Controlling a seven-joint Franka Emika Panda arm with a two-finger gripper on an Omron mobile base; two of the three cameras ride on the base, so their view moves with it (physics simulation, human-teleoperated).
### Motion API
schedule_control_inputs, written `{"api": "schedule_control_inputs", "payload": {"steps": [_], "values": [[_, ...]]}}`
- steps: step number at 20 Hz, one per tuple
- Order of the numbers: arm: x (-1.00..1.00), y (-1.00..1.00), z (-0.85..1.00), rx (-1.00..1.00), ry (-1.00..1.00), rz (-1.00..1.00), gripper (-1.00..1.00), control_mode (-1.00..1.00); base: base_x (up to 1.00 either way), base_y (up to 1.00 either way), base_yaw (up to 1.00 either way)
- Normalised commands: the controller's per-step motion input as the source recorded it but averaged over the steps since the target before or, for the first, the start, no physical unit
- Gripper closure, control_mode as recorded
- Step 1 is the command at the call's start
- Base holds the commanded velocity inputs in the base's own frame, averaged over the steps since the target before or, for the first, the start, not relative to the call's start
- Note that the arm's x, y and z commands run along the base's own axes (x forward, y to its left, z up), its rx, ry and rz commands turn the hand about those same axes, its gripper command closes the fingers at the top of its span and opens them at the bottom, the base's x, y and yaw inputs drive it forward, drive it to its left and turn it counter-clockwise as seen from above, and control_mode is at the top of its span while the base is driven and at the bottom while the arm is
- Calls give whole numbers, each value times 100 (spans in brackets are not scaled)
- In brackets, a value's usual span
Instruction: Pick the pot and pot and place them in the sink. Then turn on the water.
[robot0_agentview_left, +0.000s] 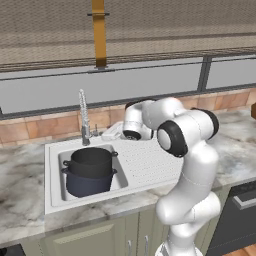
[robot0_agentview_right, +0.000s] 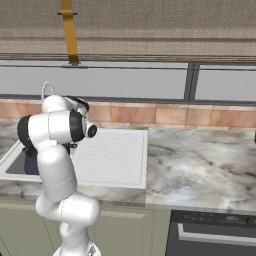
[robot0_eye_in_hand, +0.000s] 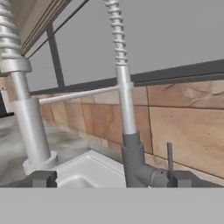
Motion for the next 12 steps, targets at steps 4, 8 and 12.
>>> {"api": "schedule_control_inputs", "payload": {"steps": [4, 8, 12], "values": [[31, 8, -13, 0, 0, -4, -100, -100, 0, 0, 0], [30, 6, -6, 0, 0, -7, -100, -100, 0, 0, 0], [23, 8, -11, 0, 0, -7, -100, -100, 0, 0, 0]]}}
